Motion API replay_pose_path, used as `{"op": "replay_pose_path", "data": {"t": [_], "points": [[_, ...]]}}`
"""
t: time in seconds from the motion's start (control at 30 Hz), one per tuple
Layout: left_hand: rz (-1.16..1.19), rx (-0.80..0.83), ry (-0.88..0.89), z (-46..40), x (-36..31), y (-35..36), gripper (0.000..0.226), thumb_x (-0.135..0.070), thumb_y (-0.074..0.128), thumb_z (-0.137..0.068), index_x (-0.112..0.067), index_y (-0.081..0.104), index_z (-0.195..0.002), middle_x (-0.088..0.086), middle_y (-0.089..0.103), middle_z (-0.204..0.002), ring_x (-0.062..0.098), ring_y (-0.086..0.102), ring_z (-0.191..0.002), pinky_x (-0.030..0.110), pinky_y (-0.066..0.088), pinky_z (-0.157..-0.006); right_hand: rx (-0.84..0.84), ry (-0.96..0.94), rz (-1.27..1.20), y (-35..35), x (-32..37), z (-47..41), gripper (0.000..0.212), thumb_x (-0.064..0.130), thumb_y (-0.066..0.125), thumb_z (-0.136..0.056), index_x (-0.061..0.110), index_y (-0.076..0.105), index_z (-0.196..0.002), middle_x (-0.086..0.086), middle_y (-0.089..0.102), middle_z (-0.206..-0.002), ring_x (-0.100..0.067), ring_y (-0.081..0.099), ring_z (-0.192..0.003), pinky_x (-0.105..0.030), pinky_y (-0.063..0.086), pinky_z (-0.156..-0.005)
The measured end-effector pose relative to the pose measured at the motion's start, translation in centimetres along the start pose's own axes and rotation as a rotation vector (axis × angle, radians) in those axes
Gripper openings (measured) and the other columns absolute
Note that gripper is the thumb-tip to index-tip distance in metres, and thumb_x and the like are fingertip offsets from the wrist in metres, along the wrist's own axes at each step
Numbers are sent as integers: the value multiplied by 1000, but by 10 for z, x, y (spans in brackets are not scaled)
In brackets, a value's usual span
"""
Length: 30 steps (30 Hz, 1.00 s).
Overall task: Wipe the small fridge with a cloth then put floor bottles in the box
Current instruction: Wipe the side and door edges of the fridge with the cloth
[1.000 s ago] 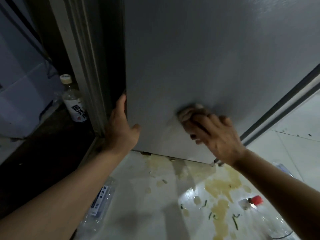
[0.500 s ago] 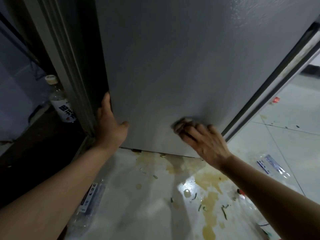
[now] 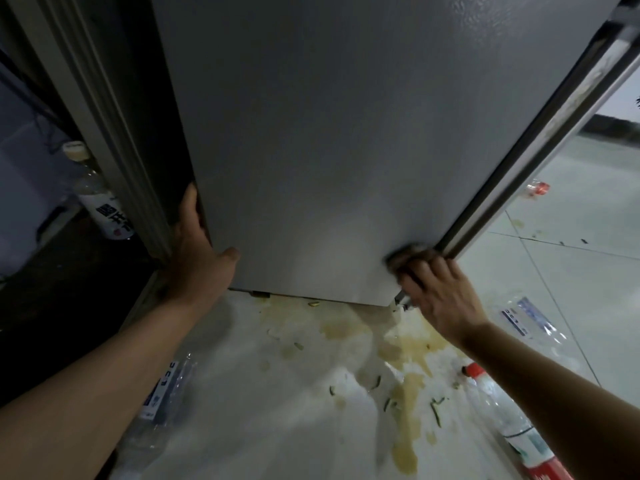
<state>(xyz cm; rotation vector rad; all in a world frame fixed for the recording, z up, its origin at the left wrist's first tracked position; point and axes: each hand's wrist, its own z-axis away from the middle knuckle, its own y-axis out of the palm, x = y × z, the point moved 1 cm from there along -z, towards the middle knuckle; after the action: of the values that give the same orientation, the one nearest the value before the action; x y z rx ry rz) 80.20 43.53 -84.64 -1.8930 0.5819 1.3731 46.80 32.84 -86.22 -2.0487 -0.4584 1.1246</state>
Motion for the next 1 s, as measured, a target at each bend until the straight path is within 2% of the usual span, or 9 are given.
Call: {"op": "replay_pose_path", "data": {"t": [0.1,0.27,0.4,0.47,0.57,0.67,0.8,0.9,1.0], "points": [[29,14,-30,8,5,7,103,8,61,-75,-38,2,-146,-1,36,-146,7,42,-125,33,38,-104,90,-89,27,3,11,6,49,9,73,-72,18,62,-119,-7,60,-101,-27,54,-84,-37,45,-71],[-2,68,-75,8,16,7,98,4,63,-76,-35,5,-146,-6,42,-139,8,45,-120,29,39,-97,-192,167,-121,-22,-19,-21,31,19,57,-85,14,48,-114,-11,46,-102,-30,42,-87,-37,28,-68],[-26,98,-48,10,22,6,101,8,62,-75,-39,6,-145,-14,42,-133,3,44,-121,26,39,-97,-320,234,-257,-16,-12,-27,34,13,49,-87,6,43,-120,-13,40,-108,-32,42,-87,-41,41,-66],[-37,103,-35,10,24,5,103,8,63,-74,-41,6,-144,-19,41,-130,-4,43,-117,18,38,-91,-257,74,-204,-2,4,-24,44,4,57,-83,8,45,-125,-15,45,-109,-33,51,-83,-42,45,-67],[-32,100,-24,10,24,4,103,8,64,-75,-40,6,-145,-21,39,-130,-6,42,-116,16,37,-90,9,-294,-55,16,36,-20,56,7,68,-71,16,57,-126,-5,59,-115,-26,57,-89,-37,44,-75],[-48,121,-14,12,22,2,100,8,64,-76,-38,7,-145,-18,40,-132,-1,42,-120,19,38,-94,134,-314,-51,17,55,-25,62,11,76,-65,21,62,-124,0,61,-114,-21,59,-93,-33,48,-76],[-80,157,-11,12,22,-4,92,8,65,-78,-22,12,-147,-1,41,-143,12,43,-129,33,39,-105,-199,-105,-182,-5,47,-54,44,7,46,-85,13,48,-128,-8,48,-112,-26,45,-88,-36,34,-72],[-84,190,-54,12,26,-6,94,6,65,-79,-26,10,-148,2,42,-143,9,44,-126,27,39,-99,-338,99,-294,-12,53,-77,41,10,46,-89,11,42,-130,-10,42,-114,-27,39,-85,-36,27,-69],[-75,216,-81,12,31,-7,96,6,63,-80,-32,7,-148,0,41,-144,7,45,-125,23,39,-97,-256,-68,-197,1,79,-79,51,9,50,-87,14,42,-137,-8,48,-123,-27,40,-91,-38,30,-73]]}}
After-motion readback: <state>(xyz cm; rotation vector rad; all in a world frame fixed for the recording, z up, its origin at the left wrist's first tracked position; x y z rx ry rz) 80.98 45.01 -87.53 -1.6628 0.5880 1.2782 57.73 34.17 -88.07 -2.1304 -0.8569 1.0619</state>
